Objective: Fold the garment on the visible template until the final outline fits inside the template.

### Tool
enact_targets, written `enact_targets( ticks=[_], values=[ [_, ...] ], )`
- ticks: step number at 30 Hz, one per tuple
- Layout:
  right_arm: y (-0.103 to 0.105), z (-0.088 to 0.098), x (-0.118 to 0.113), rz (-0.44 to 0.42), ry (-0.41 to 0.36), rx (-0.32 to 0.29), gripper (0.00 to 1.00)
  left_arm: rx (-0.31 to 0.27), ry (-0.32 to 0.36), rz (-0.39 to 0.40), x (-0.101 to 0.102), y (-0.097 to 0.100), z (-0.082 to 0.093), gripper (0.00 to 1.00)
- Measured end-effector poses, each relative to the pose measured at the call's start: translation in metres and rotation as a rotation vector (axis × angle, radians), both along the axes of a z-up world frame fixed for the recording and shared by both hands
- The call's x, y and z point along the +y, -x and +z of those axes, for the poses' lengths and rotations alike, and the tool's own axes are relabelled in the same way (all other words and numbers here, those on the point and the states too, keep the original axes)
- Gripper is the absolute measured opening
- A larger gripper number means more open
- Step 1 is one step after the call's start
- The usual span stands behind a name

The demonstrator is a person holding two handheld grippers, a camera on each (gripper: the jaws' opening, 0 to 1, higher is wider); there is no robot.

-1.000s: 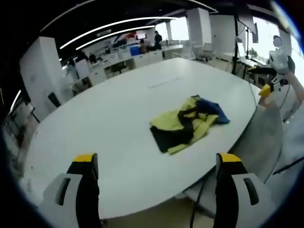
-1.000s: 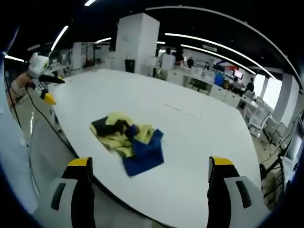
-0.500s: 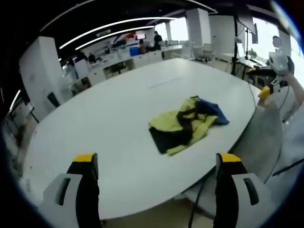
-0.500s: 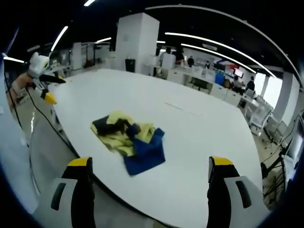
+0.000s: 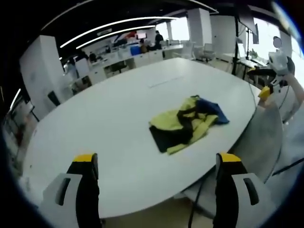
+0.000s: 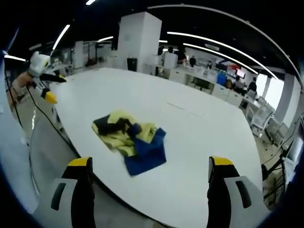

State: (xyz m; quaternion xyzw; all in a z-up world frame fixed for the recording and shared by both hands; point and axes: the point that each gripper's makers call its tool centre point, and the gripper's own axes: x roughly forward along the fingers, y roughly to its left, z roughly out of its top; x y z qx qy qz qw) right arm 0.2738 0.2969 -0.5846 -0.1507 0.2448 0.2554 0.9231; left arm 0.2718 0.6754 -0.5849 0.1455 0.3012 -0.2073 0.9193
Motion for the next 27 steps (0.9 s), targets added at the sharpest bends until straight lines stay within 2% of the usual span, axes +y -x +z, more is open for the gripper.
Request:
enact_targets(
  ticks=[8, 12, 15, 18, 27],
  values=[
    [-0.003, 0.003, 0.000, -0.001, -0.005, -0.012, 1.00, -0.006, 0.003, -0.009, -0.006, -0.003, 0.001, 1.00],
    [-0.003, 0.002, 0.007, 0.026, -0.007, -0.004, 1.00, -0.018, -0.008, -0.021, -0.008, -0.007, 0.003, 1.00],
    [-0.005, 0.001, 0.012, 0.042, -0.007, -0.004, 1.00, -0.007, -0.026, -0.064, -0.014, -0.008, 0.000, 1.00],
    [-0.007, 0.001, 0.018, 0.062, -0.010, 0.000, 0.95, -0.005, -0.031, -0.091, -0.020, -0.010, -0.001, 1.00],
    [-0.018, 0.000, 0.034, 0.118, 0.002, -0.002, 0.90, -0.036, -0.001, -0.153, -0.043, -0.032, 0.002, 0.99]
  ],
)
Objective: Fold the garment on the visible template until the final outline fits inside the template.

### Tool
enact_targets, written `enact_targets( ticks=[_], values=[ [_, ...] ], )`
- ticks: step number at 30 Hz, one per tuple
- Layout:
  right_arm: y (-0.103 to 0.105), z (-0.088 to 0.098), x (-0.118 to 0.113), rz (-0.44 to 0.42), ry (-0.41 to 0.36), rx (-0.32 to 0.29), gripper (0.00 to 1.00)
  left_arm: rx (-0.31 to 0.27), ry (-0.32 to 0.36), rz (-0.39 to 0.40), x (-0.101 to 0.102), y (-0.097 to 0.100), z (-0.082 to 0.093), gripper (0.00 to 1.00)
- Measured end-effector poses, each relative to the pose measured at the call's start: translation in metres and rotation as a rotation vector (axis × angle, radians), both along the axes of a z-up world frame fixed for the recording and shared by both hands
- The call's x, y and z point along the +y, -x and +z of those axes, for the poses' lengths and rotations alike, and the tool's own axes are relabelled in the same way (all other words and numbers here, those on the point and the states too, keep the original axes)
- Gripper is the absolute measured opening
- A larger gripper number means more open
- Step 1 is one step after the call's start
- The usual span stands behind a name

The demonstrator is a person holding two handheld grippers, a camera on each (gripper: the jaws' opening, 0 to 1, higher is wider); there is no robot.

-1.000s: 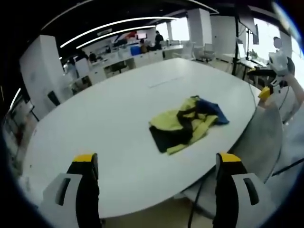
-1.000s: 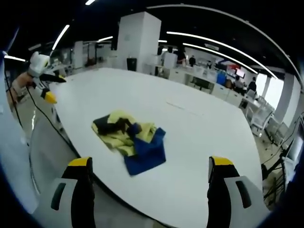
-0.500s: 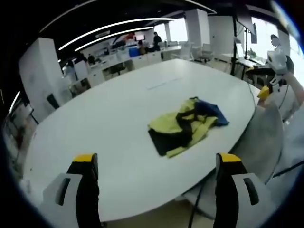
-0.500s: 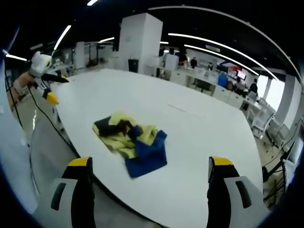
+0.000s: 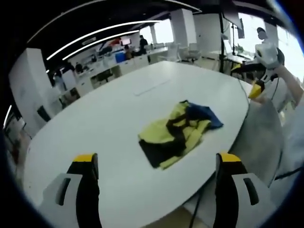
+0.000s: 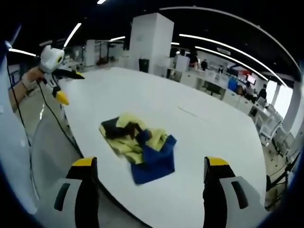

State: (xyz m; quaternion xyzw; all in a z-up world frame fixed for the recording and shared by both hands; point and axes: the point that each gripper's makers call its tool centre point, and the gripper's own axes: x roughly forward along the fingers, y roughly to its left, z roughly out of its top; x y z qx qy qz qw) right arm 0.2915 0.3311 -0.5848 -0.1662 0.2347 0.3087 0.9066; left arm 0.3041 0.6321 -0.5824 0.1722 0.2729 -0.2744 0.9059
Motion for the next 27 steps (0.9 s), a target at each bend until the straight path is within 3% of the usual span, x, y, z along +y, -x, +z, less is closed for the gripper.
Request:
enact_targets(
  ticks=[9, 11, 16, 24, 25, 27],
  values=[
    [-0.006, -0.008, 0.021, 0.090, 0.000, 0.032, 0.69, -0.009, 0.000, -0.062, -0.025, -0.024, -0.008, 0.89],
    [-0.011, -0.010, 0.025, 0.099, 0.004, 0.036, 0.65, -0.031, 0.014, -0.079, -0.034, -0.030, -0.006, 0.84],
    [-0.020, -0.013, 0.036, 0.131, -0.034, 0.051, 0.56, -0.014, 0.032, -0.136, -0.053, -0.040, -0.013, 0.70],
    [-0.035, -0.026, 0.047, 0.169, -0.004, 0.071, 0.49, 0.028, 0.035, -0.216, -0.080, -0.052, -0.028, 0.47],
    [-0.036, -0.027, 0.048, 0.170, -0.003, 0.071, 0.50, 0.057, 0.035, -0.226, -0.084, -0.052, -0.033, 0.44],
    [-0.043, -0.032, 0.050, 0.163, 0.004, 0.070, 0.52, 0.056, 0.030, -0.233, -0.089, -0.056, -0.037, 0.43]
  ],
)
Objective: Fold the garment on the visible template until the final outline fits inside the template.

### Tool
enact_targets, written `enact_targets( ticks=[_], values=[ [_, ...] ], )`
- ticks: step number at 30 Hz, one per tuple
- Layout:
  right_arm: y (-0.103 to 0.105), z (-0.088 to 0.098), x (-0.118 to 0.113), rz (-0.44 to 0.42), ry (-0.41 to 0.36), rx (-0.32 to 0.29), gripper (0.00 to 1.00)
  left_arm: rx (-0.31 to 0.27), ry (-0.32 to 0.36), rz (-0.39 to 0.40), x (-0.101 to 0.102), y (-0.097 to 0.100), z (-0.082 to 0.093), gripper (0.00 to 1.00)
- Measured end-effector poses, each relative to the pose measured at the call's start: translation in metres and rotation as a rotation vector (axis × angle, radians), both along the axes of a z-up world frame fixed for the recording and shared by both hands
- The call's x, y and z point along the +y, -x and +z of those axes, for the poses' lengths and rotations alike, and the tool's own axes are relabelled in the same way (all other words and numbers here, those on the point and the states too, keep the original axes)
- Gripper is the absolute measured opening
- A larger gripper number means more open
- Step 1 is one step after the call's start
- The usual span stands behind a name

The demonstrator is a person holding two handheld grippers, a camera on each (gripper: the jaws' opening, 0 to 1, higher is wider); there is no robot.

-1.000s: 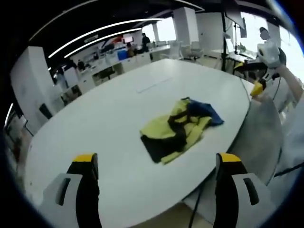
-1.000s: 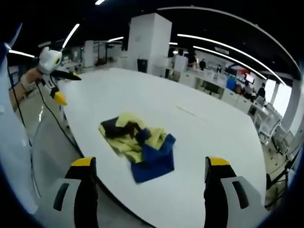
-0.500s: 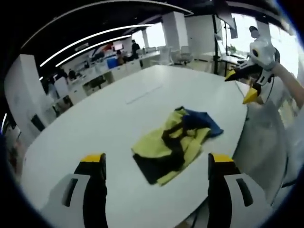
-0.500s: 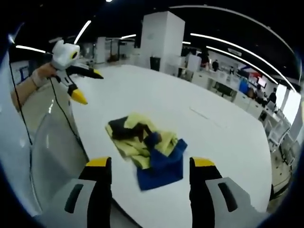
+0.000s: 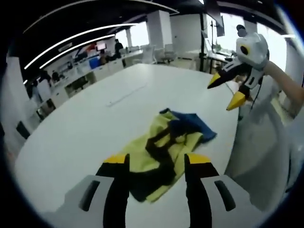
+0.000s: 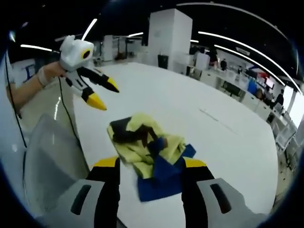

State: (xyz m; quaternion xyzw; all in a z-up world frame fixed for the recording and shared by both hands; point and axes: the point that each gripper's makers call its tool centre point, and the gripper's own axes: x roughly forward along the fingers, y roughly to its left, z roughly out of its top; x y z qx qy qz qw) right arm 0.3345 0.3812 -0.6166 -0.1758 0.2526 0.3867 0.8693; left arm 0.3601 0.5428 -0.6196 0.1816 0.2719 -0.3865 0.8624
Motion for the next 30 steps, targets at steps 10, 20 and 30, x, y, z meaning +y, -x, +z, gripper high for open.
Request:
enact_targets(
  ticks=[10, 20, 30],
  values=[
    [-0.017, -0.015, 0.016, 0.016, -0.014, 0.054, 0.43, 0.096, -0.012, -0.006, -0.009, -0.013, -0.037, 0.33],
    [-0.027, -0.028, 0.023, 0.026, -0.013, 0.092, 0.39, 0.136, -0.003, -0.007, -0.018, -0.023, -0.052, 0.25],
    [-0.034, -0.039, 0.025, 0.020, -0.013, 0.118, 0.31, 0.191, -0.013, -0.009, -0.022, -0.026, -0.075, 0.22]
  ],
)
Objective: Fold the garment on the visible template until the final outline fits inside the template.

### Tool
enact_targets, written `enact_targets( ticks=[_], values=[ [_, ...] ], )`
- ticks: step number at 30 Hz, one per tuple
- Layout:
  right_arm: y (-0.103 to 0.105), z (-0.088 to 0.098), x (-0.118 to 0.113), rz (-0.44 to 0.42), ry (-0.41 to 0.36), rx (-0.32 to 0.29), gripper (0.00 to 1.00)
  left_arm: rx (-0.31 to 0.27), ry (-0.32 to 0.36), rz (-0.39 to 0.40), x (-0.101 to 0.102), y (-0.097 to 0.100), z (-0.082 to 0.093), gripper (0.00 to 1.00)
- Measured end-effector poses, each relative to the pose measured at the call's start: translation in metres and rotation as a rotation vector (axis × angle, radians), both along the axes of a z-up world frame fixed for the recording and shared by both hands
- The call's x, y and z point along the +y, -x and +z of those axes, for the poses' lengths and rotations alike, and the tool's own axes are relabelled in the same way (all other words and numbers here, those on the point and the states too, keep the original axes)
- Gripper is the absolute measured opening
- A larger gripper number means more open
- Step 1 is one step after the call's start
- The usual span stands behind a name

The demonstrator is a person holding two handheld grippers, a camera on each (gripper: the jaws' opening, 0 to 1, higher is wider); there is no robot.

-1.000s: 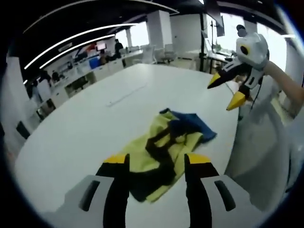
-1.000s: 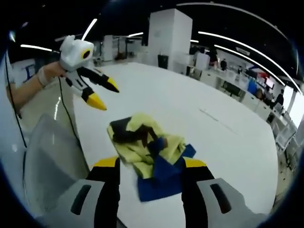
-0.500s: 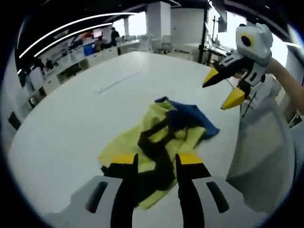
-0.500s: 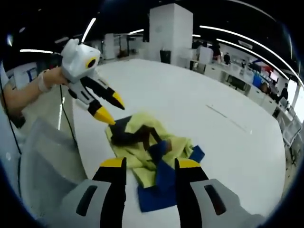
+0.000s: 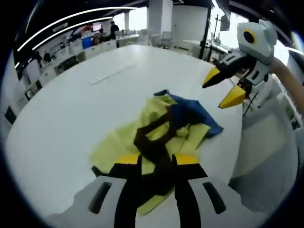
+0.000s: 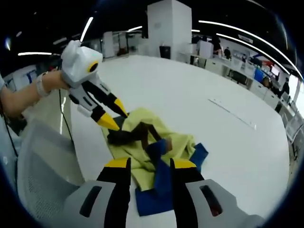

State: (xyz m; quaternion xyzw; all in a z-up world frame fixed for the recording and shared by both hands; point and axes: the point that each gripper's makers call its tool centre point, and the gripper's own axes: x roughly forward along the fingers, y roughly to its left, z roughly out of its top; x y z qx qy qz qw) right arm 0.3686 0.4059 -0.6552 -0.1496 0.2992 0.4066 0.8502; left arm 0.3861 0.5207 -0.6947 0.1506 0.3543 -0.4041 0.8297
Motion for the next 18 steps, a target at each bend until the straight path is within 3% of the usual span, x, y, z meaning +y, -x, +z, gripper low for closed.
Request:
enact_targets(
  ticks=[18],
  values=[
    [-0.004, -0.017, 0.005, -0.001, 0.009, 0.053, 0.30, 0.086, -0.005, 0.003, -0.001, -0.002, -0.025, 0.14]
  ],
)
